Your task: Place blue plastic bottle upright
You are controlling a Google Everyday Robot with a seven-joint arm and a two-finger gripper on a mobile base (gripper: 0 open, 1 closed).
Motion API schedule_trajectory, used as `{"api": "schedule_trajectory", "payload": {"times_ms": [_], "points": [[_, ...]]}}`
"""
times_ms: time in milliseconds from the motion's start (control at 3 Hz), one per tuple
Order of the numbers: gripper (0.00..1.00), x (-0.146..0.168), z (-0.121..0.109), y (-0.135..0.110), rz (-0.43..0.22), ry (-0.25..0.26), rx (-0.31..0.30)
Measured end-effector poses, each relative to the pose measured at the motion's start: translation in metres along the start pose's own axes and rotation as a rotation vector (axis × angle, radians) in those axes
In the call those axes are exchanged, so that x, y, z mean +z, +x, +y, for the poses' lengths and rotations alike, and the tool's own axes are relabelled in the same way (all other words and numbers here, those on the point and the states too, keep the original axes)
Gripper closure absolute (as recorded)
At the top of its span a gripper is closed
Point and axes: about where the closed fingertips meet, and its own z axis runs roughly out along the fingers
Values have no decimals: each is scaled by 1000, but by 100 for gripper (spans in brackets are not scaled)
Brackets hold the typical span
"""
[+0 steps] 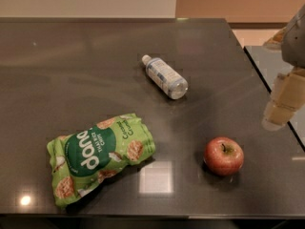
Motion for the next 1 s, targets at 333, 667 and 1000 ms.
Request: {"api": "schedule_trajectory", "payload": {"times_ms": [333, 667, 1000], "points": [[0, 0, -1, -1, -1, 2, 0], [0, 3, -11, -16, -11, -4, 1], [0, 22, -30, -39, -12, -38, 19]]}}
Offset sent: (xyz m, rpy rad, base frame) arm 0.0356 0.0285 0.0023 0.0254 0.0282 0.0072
